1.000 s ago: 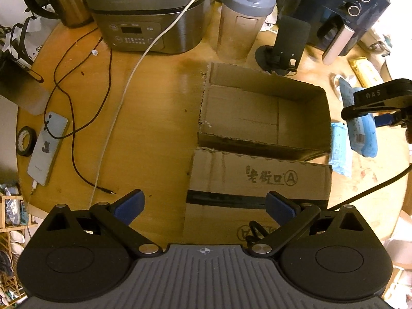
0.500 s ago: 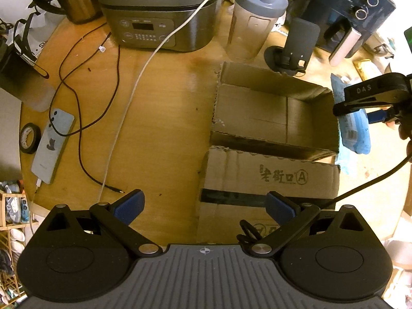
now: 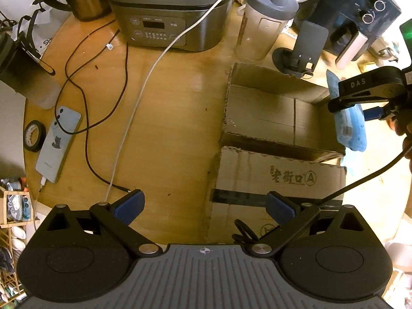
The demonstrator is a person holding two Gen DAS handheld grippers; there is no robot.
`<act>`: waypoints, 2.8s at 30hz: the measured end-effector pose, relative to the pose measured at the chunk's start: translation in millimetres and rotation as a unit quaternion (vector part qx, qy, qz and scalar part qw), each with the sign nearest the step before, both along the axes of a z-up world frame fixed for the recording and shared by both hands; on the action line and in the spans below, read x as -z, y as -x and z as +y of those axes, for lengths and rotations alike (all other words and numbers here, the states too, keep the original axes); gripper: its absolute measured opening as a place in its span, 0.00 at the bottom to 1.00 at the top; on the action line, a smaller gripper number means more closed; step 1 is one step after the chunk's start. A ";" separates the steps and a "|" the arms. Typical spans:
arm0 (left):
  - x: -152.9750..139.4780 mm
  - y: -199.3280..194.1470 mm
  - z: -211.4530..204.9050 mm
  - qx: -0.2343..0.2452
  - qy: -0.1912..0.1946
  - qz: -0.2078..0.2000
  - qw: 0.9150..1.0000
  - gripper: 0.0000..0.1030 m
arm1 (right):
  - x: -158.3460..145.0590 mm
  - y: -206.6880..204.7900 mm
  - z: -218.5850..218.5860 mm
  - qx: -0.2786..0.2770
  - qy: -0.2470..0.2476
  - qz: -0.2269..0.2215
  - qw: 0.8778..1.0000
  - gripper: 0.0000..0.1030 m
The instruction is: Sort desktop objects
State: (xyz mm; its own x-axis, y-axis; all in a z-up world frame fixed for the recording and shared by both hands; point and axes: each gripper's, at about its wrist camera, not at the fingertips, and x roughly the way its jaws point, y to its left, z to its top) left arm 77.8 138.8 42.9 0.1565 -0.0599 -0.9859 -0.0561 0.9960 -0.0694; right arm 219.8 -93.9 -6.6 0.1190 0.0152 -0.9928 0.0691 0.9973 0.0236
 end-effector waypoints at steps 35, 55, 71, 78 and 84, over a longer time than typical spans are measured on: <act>6.8 -5.6 4.2 -0.003 -0.002 0.013 1.000 1.00 | 59.6 -10.5 5.7 0.023 -0.001 0.007 1.000 0.61; 9.5 -8.3 -0.3 -0.001 -0.006 0.020 1.000 1.00 | 91.2 -17.6 1.9 0.027 0.010 0.020 0.999 0.61; 8.6 -8.7 -5.0 0.001 -0.006 0.020 1.000 1.00 | 82.2 -17.0 9.6 0.013 0.001 -0.004 1.000 0.98; 8.5 -7.4 -7.1 0.001 -0.006 0.019 1.000 1.00 | 77.5 -14.3 10.6 0.007 -0.005 -0.008 1.000 1.00; 7.5 -4.8 -9.3 0.002 -0.006 0.016 1.000 1.00 | 67.8 -10.9 13.2 0.002 -0.003 -0.015 1.000 1.00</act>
